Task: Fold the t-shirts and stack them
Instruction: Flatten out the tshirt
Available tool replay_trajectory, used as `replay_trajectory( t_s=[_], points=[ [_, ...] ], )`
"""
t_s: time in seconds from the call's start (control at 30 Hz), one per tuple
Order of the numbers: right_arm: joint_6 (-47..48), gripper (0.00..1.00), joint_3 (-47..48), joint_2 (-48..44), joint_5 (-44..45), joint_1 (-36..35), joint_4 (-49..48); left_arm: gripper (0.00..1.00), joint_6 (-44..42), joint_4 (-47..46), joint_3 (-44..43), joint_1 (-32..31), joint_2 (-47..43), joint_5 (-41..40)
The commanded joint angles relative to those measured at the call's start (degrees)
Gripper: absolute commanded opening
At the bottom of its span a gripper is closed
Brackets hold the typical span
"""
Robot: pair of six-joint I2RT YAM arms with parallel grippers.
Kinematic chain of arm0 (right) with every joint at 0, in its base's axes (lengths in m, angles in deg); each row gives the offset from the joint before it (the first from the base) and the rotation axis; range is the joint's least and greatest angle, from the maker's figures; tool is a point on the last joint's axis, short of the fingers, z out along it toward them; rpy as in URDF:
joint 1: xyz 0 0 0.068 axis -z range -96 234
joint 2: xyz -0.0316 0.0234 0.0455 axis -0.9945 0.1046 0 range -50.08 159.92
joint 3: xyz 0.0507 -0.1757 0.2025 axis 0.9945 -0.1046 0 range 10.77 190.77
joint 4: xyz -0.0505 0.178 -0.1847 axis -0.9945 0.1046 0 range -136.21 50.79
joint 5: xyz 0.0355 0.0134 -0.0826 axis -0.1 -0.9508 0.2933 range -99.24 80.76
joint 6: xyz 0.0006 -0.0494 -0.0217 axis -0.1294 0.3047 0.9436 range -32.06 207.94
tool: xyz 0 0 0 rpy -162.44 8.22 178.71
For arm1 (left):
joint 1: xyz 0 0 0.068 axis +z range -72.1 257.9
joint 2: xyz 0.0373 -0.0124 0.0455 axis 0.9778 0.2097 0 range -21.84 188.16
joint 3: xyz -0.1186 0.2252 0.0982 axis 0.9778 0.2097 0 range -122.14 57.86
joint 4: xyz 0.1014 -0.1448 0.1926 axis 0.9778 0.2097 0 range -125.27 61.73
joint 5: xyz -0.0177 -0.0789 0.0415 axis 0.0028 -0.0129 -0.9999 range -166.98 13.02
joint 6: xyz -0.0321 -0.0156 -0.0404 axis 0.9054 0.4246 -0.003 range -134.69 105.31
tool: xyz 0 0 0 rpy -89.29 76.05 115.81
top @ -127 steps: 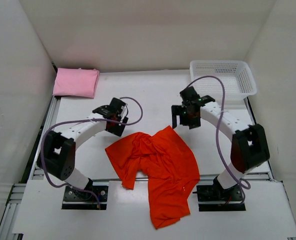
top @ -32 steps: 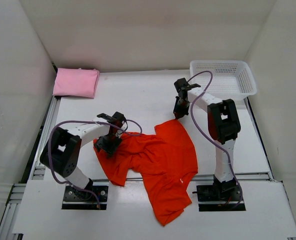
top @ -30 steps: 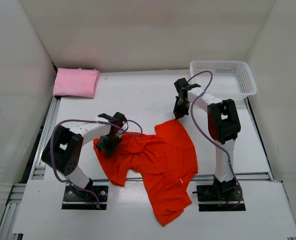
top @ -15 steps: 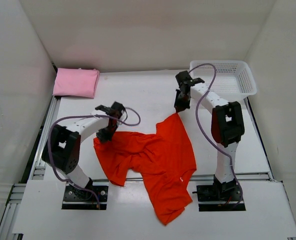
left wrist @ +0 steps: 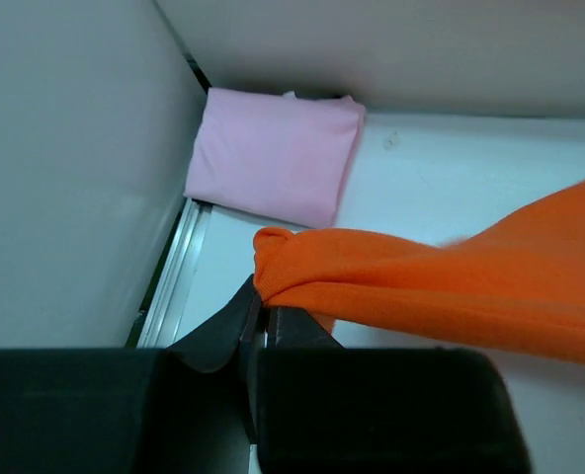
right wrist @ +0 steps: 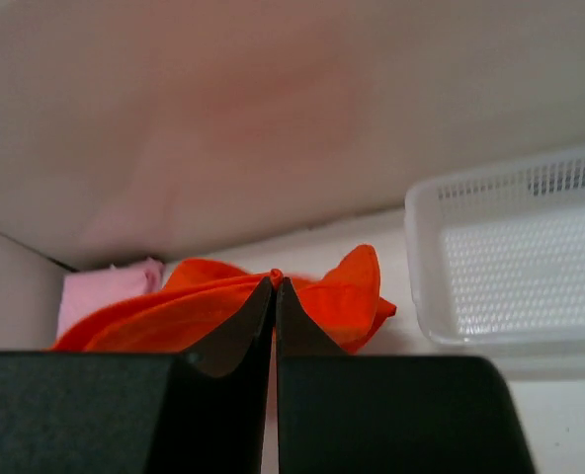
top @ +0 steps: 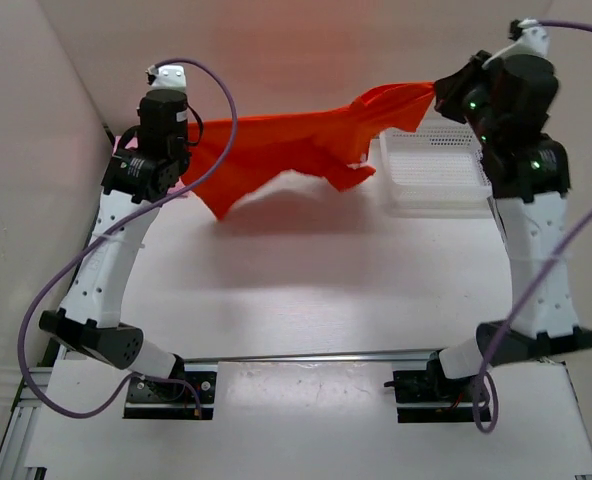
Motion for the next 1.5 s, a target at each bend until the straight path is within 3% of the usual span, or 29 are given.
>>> replay_trajectory(
  t_s=[0.0, 0.27, 0.5, 0.63, 0.7, 0.83, 1.1, 1.23, 1.47],
  points=[
    [3.9, 0.01, -1.6, -4.9, 5.3, -0.5, -3.6, 0.11, 0.0, 0.8, -2.6, -0.2, -1.7, -6.8],
    [7.7, 0.01, -5.0, -18.0, 10.3, -0.5, -8.7, 0.11, 0.0, 0.3, -14.4, -2.0, -3.3, -10.5],
    [12.1, 0.01, -3.1, -21.1, 13.7, -0.5, -9.9, 0.11, 0.0, -1.6, -21.9, -3.1, -3.3, -12.4],
    [12.8, 0.01, -2.5, -20.7, 14.5, -0.5, -10.9, 0.11, 0.0, -2.8, -22.0, -3.7, -2.8, -12.4],
    [11.4, 0.01, -2.5, -19.5, 10.6, -0.5, -10.9, 0.11, 0.0, -2.8, -19.8, -4.2, -2.7, -11.6],
    [7.4, 0.01, -2.5, -13.1, 1.1, -0.5, -11.5, 0.11, 0.0, -2.8, -17.6, -4.2, -1.3, -9.7],
    [6.6, 0.01, 5.3, 5.1, 2.3, 0.0, -11.5, 0.11, 0.0, -1.4, -7.5, 4.1, 4.3, -1.2],
    [6.1, 0.01, 9.5, 14.9, 1.9, 0.0, -11.5, 0.11, 0.0, -1.4, -5.5, 8.4, 12.2, 2.8],
    [2.2, 0.01, 9.6, 27.7, -4.4, 0.5, -13.7, 0.11, 0.0, -2.5, -13.0, 12.6, 31.6, 5.4]
  ],
)
